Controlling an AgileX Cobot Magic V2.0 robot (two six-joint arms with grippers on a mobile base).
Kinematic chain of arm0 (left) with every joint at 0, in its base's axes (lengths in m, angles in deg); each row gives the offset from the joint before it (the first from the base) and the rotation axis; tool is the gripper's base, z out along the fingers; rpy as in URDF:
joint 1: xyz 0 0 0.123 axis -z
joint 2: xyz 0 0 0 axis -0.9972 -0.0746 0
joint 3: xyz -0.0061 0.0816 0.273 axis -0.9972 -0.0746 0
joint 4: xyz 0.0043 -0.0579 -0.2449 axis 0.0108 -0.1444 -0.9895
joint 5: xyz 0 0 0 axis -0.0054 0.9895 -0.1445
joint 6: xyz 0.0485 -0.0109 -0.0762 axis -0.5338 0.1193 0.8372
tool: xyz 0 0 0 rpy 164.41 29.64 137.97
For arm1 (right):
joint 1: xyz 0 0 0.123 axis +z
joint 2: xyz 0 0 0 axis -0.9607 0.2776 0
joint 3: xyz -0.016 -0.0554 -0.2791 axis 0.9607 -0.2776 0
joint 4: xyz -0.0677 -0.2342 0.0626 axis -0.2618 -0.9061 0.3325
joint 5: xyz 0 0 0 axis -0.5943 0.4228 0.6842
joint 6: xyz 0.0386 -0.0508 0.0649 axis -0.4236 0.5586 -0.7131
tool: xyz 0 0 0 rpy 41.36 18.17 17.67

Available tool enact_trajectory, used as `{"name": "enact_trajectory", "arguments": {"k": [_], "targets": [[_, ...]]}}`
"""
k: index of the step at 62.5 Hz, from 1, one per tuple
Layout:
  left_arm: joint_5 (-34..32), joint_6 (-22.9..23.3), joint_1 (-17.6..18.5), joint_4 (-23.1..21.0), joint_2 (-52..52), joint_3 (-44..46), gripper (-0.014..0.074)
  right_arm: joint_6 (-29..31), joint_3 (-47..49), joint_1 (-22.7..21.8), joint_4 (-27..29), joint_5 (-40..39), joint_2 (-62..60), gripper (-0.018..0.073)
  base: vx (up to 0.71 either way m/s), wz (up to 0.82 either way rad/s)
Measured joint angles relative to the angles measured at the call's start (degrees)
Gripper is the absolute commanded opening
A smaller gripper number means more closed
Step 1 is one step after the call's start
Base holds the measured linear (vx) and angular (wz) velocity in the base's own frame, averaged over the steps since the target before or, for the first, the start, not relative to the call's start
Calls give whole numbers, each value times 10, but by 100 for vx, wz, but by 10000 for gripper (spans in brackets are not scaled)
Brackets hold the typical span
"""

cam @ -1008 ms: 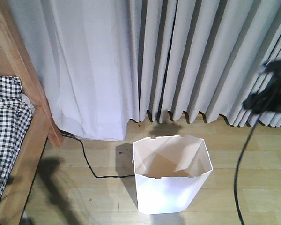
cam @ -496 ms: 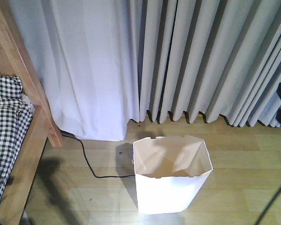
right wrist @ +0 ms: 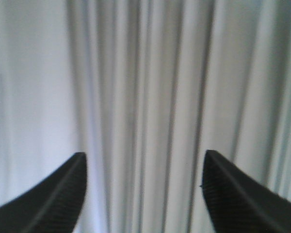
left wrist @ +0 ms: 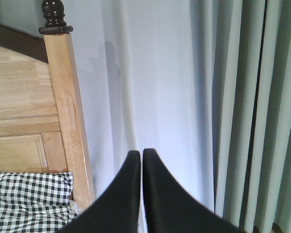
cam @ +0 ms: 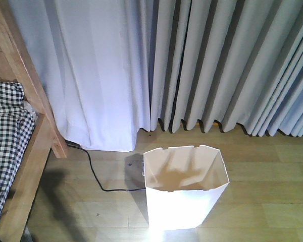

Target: Move trash bin to bedside with robot

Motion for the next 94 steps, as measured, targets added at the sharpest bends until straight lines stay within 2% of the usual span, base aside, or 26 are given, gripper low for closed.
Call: {"name": "enact_trajectory", "arguments": {"k": [9,10,37,51,56,62,71,76,80,86,94], "targets": [[0,0,0,0,0,0,-6,3,-2,0,-18,38,0,-1,0,0],[0,0,0,0,0,0,-6,3,-2,0,-20,38,0,-15,0,0],[0,0,0,0,0,0,-6,3,-2,0,-13,35,0,-8,0,0],[0,0,0,0,0,0,-6,17,-2,0,-14,2,0,-8,0,0],[0,0,0,0,0,0,-6,2,-2,0,-44,-5,0,-8,0,0],[0,0,0,0,0,0,-6,-85,-2,-21,-142,3,0,-8,0,0],[0,0,0,0,0,0,-6,-322,-2,-83,-346,34,-1,-8,0,0],[0,0,0,0,0,0,-6,-440,-5,-94,-473,46,-6,-8,0,0],[0,0,0,0,0,0,-6,-516,-19,-96,-550,38,-12,-8,0,0],[0,0,0,0,0,0,-6,-574,-72,-96,-606,-4,-32,-8,0,0],[0,0,0,0,0,0,-6,-596,-129,-96,-622,-44,-78,-8,0,0]]}}
